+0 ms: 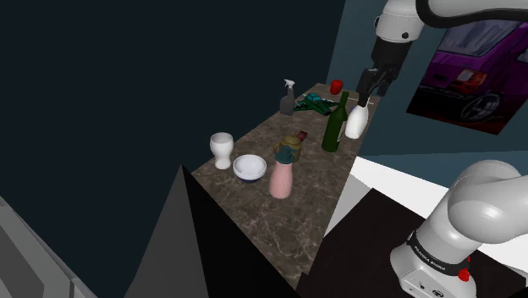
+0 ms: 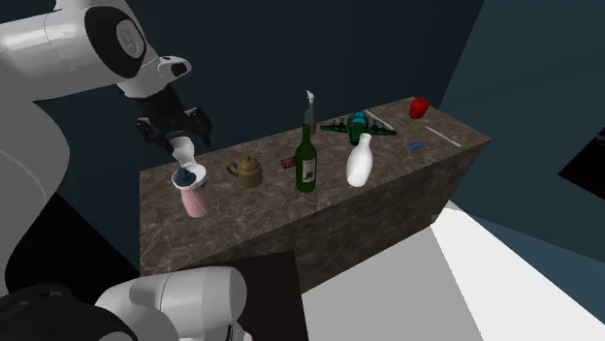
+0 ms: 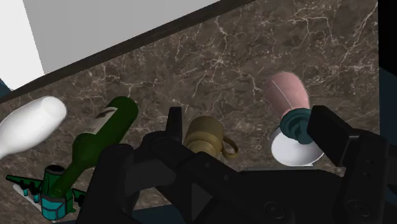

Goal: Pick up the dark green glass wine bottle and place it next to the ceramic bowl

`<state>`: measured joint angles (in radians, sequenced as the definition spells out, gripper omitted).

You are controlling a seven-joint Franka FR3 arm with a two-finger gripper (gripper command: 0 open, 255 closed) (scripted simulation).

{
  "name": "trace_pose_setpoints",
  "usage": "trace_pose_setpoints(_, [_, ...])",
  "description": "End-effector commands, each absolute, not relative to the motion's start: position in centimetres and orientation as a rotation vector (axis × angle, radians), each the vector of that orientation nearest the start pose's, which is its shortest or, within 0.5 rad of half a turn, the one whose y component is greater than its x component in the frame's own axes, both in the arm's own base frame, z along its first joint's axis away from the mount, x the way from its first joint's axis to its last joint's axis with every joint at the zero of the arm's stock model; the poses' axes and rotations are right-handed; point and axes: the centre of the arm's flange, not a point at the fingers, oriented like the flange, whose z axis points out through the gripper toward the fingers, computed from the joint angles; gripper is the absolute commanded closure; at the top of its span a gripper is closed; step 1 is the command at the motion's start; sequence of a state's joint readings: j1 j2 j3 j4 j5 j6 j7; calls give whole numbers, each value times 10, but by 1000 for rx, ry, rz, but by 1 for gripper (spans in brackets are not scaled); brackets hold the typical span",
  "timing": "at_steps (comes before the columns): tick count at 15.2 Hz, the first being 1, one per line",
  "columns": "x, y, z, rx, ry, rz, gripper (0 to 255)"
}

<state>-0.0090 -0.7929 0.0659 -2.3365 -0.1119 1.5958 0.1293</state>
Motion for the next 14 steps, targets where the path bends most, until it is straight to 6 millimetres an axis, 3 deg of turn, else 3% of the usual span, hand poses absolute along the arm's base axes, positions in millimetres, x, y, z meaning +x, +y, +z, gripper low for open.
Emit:
trace_pose_setpoints(1, [308,13,605,-3291,150,-106,0])
trace_pose_setpoints(14, [399,-141,571,-3215,108,-97,0])
